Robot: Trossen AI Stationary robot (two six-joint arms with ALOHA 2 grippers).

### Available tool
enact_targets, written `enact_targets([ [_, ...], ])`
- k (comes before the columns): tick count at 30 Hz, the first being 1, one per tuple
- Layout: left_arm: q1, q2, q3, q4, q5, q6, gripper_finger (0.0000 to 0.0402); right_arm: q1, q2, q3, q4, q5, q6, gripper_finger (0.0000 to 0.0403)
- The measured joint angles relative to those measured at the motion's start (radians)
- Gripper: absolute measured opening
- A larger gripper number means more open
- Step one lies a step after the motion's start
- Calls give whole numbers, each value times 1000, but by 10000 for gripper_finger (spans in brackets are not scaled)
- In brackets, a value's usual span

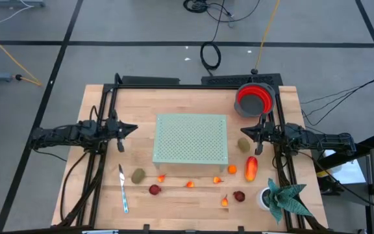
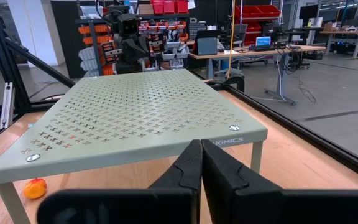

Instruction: Pick & Place Fruit

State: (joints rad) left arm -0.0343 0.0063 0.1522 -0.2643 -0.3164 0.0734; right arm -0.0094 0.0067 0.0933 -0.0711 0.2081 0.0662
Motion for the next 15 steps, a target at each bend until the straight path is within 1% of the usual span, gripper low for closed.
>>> enact_targets([
  [12, 0, 0, 0, 0, 0, 0, 26, 0, 0, 0, 0, 0, 0, 2],
  [15, 0, 0, 0, 0, 0, 0, 26, 0, 0, 0, 23, 0, 0, 2],
])
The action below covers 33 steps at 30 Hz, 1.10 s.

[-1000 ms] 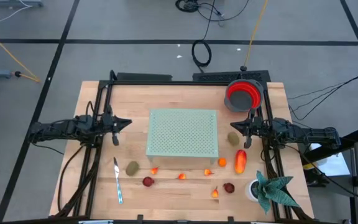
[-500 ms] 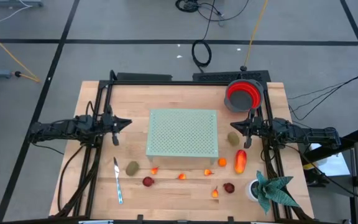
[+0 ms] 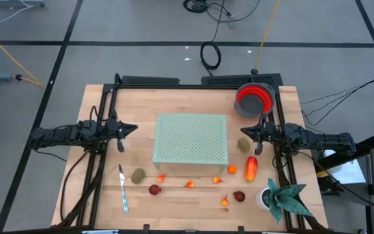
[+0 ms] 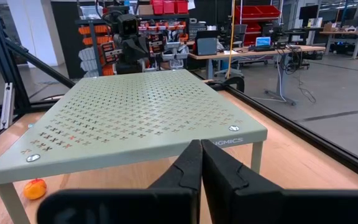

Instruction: Pick & Place Fruit

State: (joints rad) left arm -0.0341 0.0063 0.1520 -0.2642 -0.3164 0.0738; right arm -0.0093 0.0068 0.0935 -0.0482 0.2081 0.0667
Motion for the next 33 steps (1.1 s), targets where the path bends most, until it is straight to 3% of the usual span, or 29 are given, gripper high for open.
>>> enact_targets([
  [9, 0, 0, 0, 10, -22, 0, 26, 0, 0, -6, 251, 1, 1, 2],
  [27, 0, 0, 0, 163, -25, -79, 26, 0, 0, -3, 383, 2, 41, 2],
  [29, 0, 0, 0, 163, -26, -79, 26, 0, 1, -3, 426, 37, 44, 2],
  [33, 0, 0, 0, 163, -35, -79, 26, 0, 8, 13, 463, 219, 45, 2],
])
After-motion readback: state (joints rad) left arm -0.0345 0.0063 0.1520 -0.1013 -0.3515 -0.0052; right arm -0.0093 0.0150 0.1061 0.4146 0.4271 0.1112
